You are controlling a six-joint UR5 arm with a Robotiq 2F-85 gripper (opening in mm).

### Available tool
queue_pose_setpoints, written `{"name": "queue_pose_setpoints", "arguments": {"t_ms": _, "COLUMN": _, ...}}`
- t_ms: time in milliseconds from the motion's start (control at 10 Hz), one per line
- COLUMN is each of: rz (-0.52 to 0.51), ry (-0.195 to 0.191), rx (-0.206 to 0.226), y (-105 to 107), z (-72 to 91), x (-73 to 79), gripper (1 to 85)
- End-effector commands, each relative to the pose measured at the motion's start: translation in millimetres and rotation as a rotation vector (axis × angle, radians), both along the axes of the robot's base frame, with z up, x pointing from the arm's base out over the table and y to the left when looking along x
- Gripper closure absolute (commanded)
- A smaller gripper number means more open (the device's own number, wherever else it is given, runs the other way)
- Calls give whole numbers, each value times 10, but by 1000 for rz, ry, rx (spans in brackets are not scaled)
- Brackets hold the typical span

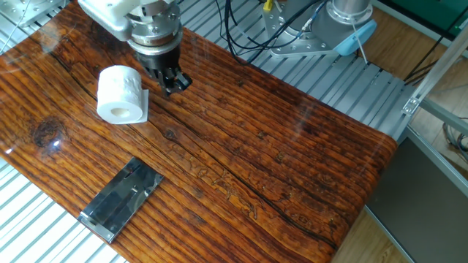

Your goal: Put the toilet paper on its holder

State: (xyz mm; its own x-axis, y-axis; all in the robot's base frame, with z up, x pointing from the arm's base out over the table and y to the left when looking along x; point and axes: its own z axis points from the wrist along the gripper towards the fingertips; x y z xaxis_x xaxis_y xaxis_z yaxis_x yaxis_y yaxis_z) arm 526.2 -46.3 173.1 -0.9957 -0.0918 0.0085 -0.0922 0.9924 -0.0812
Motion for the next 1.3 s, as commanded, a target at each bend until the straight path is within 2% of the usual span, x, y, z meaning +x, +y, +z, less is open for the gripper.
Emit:
{"name": "queue_pose_setpoints", "arguments": {"t_ms": 0, "rz": 150, "ry": -29, "rx": 37, "y": -51, "z": 14, "x": 29, "gripper": 717}}
{"name": "queue_pose_setpoints", "arguments": {"t_ms": 100, "rz": 174, "ry": -29, "rx": 50, "y": -33, "z": 16, "x": 12, "gripper": 710}}
{"name": "queue_pose_setpoints", "arguments": {"t_ms": 300, "rz": 214, "ry": -19, "rx": 24, "y": -175, "z": 1, "x": -66, "gripper": 710}}
{"name": "queue_pose_setpoints", "arguments": {"t_ms": 500, "rz": 223, "ry": -20, "rx": 53, "y": -155, "z": -43, "x": -137, "gripper": 710}}
{"name": "queue_pose_setpoints", "arguments": {"t_ms": 600, "rz": 228, "ry": -19, "rx": 49, "y": -181, "z": -64, "x": -163, "gripper": 713}}
{"name": "queue_pose_setpoints", "arguments": {"t_ms": 900, "rz": 228, "ry": -18, "rx": 29, "y": -246, "z": -110, "x": -173, "gripper": 717}}
{"name": "queue_pose_setpoints", "arguments": {"t_ms": 1200, "rz": 224, "ry": -44, "rx": 51, "y": -216, "z": -196, "x": -174, "gripper": 720}}
